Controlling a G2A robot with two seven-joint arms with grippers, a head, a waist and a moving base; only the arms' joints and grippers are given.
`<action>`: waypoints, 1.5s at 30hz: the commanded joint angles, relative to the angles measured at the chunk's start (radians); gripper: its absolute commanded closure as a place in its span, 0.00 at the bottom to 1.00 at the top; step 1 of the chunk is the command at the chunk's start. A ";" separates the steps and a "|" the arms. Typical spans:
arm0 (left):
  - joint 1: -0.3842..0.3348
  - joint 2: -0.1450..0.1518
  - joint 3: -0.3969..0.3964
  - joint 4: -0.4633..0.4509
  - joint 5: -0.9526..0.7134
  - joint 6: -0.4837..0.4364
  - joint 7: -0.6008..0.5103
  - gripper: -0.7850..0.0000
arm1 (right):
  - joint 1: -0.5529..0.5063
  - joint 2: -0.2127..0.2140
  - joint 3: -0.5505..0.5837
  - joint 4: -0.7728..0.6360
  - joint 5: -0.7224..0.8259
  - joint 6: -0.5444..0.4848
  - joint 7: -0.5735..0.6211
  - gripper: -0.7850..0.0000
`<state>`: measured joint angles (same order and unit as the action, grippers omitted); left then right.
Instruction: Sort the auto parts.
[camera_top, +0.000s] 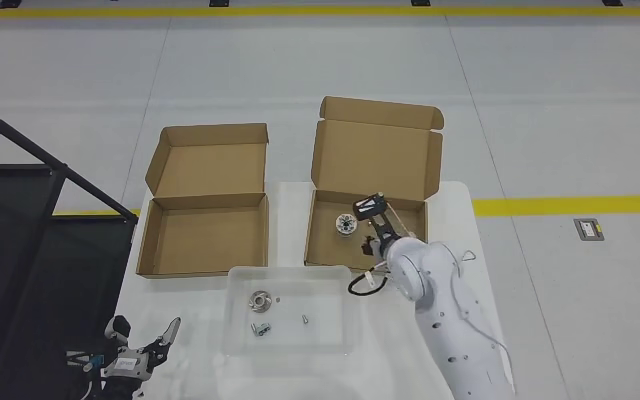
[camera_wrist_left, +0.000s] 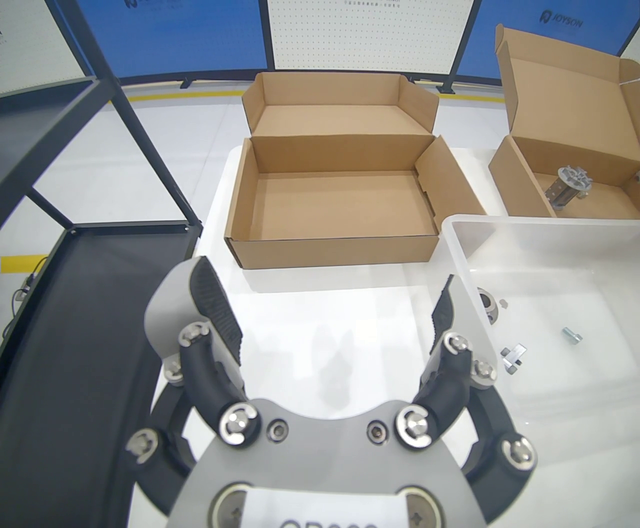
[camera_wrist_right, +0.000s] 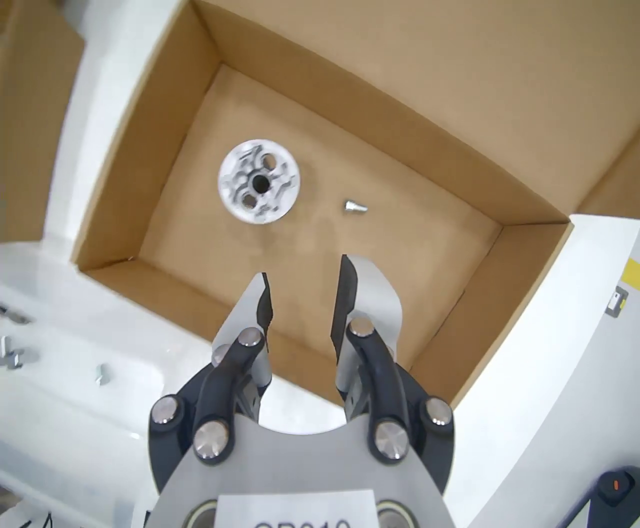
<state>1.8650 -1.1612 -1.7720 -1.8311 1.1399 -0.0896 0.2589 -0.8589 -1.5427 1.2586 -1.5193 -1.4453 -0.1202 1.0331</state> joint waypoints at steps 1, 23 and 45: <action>0.000 0.000 0.000 0.000 0.000 0.000 0.000 0.00 | -0.075 0.006 -0.003 -0.143 0.014 -0.044 0.037 0.62; 0.000 0.000 0.000 0.000 0.000 0.000 0.000 0.00 | 0.003 -0.063 -0.449 0.040 0.094 -0.021 0.255 0.67; 0.000 0.000 0.000 0.000 0.000 0.000 0.000 0.00 | 0.222 -0.193 -0.601 0.516 0.147 0.207 0.214 0.70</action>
<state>1.8650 -1.1612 -1.7720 -1.8311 1.1399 -0.0896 0.2589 -0.6432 -1.7326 0.6577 -1.0208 -1.2996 0.0831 1.2501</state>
